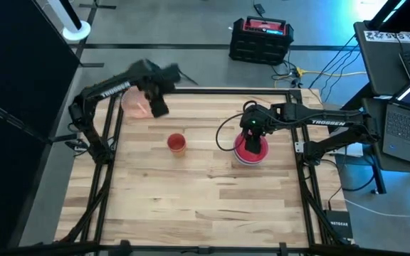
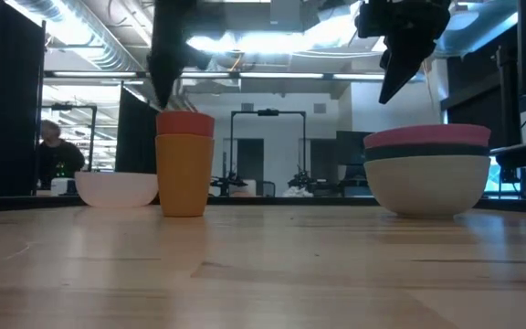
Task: Nest bowls inside each other
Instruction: Put the light orange transparent bowl on the left side of stacked bowls
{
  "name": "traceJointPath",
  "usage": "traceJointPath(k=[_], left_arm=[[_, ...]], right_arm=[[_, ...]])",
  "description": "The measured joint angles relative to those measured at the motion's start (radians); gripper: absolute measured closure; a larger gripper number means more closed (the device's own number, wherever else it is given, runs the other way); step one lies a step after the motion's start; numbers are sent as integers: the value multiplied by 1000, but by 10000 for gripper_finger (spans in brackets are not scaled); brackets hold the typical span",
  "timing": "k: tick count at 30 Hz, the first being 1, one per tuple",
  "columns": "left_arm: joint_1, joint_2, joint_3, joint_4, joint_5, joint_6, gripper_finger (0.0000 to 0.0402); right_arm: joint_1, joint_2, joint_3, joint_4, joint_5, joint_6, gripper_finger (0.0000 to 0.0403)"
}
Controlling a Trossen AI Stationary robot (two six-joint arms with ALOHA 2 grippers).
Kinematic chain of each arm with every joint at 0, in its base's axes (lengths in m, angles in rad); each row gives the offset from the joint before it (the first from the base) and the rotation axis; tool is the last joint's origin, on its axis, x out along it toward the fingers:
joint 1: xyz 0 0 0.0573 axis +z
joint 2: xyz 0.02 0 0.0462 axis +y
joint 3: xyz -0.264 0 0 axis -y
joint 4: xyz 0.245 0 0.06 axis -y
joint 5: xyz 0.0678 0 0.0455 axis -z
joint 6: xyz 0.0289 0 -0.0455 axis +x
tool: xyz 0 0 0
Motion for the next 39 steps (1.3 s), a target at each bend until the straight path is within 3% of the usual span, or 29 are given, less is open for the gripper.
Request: traceJointPath(k=[2,20,39], left_arm=[[74,-1,-37,-1,18,-59,315],[220,8,-407,289,127,-109,315],[220,10,-484,413,171,-54,318]], right_arm=[[0,0,0,10,0,5,217],[-1,0,0,14,0,28,217],[-1,0,0,13,-4,32,217]])
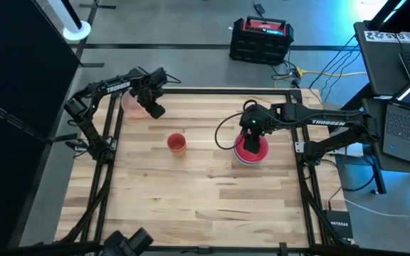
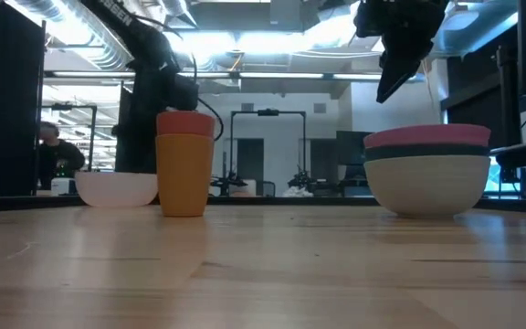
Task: Nest bowls inside each other
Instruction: Put the light orange transparent bowl on the left side of stacked bowls
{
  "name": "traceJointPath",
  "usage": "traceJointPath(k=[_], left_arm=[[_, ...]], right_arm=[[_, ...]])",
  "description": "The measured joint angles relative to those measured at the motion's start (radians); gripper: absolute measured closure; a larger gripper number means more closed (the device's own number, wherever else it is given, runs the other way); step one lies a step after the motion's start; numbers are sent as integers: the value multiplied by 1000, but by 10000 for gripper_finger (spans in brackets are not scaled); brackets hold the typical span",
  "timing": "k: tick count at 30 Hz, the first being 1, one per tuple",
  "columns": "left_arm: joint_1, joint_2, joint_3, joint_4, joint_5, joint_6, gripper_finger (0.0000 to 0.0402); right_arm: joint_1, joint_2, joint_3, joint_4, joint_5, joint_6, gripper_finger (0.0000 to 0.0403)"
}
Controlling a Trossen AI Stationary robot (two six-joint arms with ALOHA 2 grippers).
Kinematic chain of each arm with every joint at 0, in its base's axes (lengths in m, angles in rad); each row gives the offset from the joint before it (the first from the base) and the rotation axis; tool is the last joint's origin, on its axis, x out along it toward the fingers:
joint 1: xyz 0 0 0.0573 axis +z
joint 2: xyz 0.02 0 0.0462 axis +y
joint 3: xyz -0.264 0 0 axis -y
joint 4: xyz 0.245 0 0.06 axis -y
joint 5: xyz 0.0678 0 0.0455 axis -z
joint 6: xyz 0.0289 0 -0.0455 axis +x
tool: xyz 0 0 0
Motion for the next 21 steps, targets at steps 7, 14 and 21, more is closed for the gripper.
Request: traceJointPath(k=[7,14,21], left_arm=[[0,2,-60,83,1,1,321],[0,3,-98,131,2,51,374],[-30,3,-32,103,-4,106,400]], right_arm=[[0,0,0,0,-3,0,217],[0,0,0,-1,-5,3,217],[0,0,0,-10,-1,3,217]])
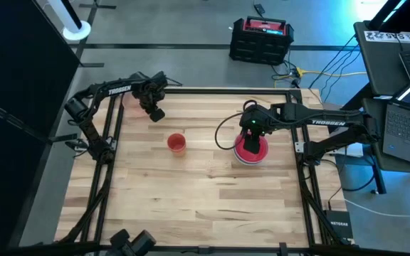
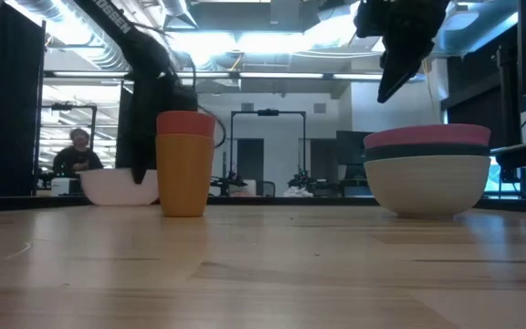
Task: Nest bowls inside each other
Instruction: Put the light orange transparent bowl on the left side of stacked bowls
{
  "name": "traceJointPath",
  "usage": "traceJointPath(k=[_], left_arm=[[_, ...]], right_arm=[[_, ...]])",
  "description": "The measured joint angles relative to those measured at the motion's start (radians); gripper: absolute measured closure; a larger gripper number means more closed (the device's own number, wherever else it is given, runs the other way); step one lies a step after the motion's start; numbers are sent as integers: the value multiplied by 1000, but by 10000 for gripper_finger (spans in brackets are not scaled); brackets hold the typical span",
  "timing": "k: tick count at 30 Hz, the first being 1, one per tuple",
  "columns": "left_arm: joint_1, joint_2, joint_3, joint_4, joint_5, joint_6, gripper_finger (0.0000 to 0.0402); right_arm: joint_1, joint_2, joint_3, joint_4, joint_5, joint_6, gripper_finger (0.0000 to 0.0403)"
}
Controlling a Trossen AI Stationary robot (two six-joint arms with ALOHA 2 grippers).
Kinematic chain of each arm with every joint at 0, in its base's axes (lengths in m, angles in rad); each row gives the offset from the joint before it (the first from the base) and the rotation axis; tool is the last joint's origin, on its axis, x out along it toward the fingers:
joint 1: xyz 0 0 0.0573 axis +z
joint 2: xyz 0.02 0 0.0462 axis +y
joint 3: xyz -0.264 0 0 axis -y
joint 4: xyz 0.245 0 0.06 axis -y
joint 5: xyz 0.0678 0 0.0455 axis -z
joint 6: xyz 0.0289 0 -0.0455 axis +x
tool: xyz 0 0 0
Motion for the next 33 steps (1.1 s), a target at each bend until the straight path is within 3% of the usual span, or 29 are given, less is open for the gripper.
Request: traceJointPath(k=[20,23,27,33], left_arm=[[-465,314,694,-193,3,81,401],[-522,378,783,-234,2,95,401],[-596,428,854,-235,-2,94,401],[-687,462,861,-234,-1,65,401]], right_arm=[[0,-134,0,-16,149,158,217],[0,-211,1,-19,173,183,217],[0,-282,2,-60,199,208,217],[0,-317,1,-107,216,213,217]])
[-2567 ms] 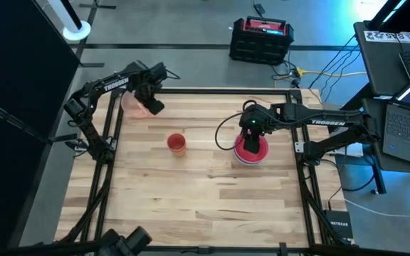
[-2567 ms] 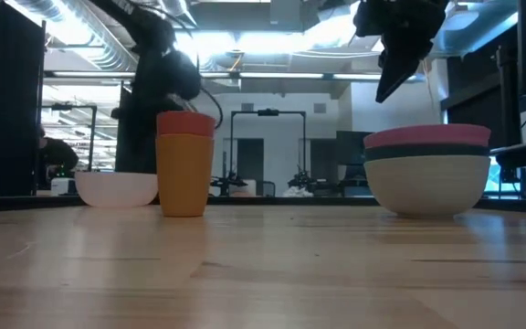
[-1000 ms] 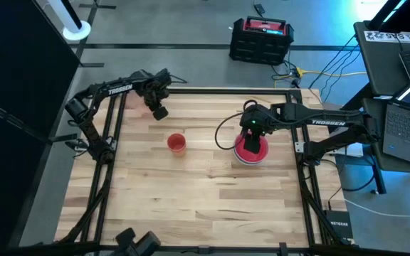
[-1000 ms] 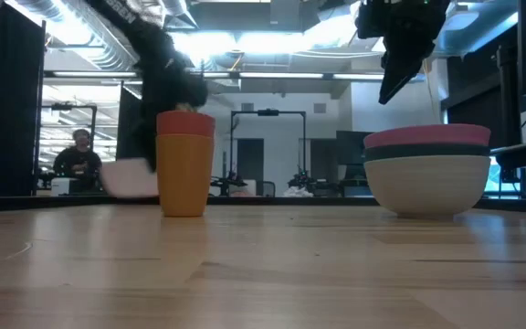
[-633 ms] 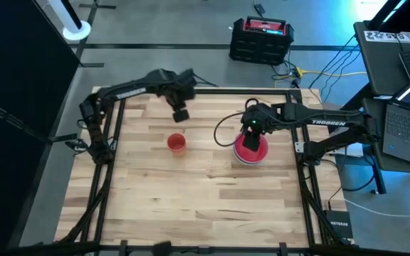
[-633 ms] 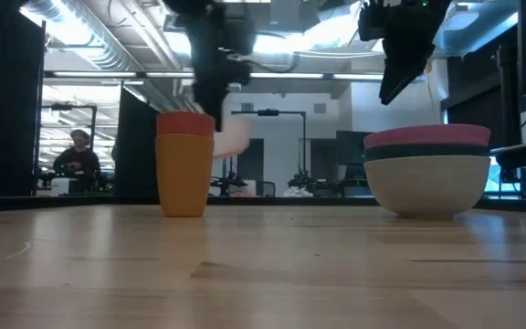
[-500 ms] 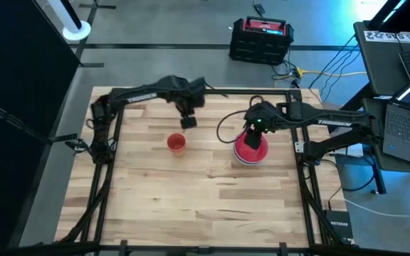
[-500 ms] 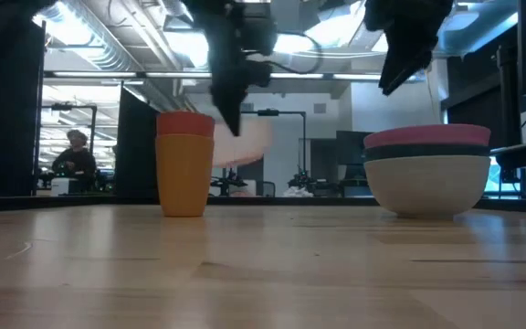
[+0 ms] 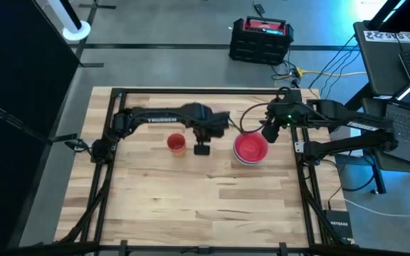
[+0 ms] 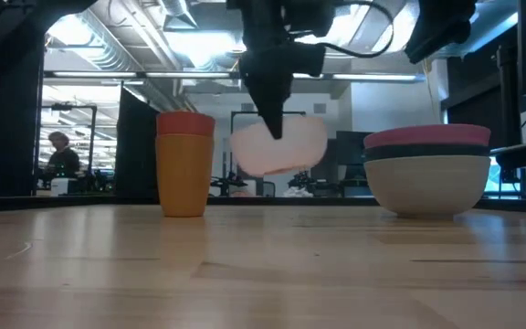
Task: Nest bowls inside each other
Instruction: Put the light orange transparent bowl on the left side of stacked bowls
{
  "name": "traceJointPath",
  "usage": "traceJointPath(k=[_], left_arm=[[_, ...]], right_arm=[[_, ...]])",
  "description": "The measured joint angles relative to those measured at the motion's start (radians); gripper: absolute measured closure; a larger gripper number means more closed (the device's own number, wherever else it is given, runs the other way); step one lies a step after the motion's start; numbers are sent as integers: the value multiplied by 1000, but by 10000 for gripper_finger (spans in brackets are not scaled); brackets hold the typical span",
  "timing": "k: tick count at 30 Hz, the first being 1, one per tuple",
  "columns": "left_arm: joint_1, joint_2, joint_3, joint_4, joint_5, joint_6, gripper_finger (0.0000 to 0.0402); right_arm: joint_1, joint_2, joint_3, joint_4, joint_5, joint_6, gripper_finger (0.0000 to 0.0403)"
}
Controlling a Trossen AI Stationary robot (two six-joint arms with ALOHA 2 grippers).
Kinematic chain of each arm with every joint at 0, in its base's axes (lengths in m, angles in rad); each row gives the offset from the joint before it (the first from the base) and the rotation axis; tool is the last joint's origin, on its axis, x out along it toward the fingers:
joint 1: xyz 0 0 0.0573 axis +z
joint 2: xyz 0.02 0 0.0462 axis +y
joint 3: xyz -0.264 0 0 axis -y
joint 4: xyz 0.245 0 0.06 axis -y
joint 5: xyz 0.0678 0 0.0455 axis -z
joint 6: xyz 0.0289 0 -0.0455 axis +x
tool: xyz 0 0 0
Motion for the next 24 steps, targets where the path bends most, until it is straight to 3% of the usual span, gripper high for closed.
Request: traceJointPath(k=[17,24], left_arm=[[-138,147,-11,-28,6,-43,401],[-170,154,-10,-24,12,-9,394]], right_arm=[[0,-5,0,-3,-17,-11,217],[0,-5,-1,-4,-20,-15,217]])
